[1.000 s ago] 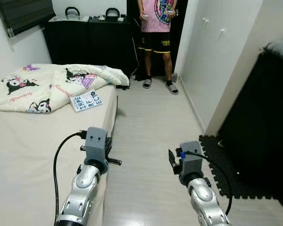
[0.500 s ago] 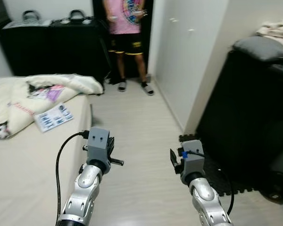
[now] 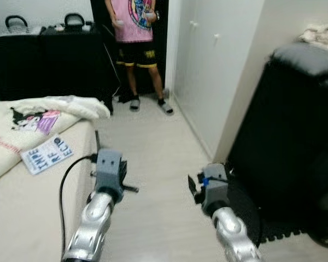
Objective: Clean up the room
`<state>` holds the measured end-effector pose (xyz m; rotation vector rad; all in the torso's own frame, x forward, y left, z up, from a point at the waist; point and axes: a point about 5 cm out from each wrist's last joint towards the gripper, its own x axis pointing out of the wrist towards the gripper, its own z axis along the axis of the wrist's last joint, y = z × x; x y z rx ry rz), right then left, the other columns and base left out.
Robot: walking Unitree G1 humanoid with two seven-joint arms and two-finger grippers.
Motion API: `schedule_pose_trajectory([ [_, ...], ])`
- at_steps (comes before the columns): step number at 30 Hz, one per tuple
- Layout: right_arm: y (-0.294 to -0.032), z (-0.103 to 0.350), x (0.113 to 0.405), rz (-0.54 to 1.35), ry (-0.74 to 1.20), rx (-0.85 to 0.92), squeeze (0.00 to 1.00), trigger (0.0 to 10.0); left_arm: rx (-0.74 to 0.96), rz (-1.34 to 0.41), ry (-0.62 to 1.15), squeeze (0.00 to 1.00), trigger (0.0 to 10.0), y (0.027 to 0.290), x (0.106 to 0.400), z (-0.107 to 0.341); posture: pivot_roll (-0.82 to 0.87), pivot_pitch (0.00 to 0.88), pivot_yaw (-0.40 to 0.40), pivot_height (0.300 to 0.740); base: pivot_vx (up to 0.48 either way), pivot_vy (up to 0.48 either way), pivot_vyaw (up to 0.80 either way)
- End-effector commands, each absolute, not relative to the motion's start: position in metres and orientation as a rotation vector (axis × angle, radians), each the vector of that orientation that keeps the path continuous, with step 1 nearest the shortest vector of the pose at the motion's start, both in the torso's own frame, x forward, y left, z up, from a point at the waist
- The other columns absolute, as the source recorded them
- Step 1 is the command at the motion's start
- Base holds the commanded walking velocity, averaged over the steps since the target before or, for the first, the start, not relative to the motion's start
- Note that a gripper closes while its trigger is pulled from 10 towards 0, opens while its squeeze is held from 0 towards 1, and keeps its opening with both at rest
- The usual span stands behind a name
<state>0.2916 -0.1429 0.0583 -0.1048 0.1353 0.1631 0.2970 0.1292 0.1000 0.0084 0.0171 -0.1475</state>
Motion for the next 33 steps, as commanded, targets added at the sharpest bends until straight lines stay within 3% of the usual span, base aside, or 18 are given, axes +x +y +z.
schedule_pose_trajectory([
  [1,-0.1374,0.0538,0.2885,0.172,0.149,-0.084,0.0,10.0,0.021,-0.137,0.029,0.0,10.0,0.1338,0.295,0.0976,0.05,0.0,-0.02,0.74,0.405,0.0,0.0],
  [33,-0.1406,0.0543,0.2904,0.174,0.147,-0.079,0.0,10.0,0.013,-0.125,0.029,0.0,10.0,0.1343,0.2956,0.0994,0.05,0.0,-0.028,0.74,0.402,0.0,0.0],
])
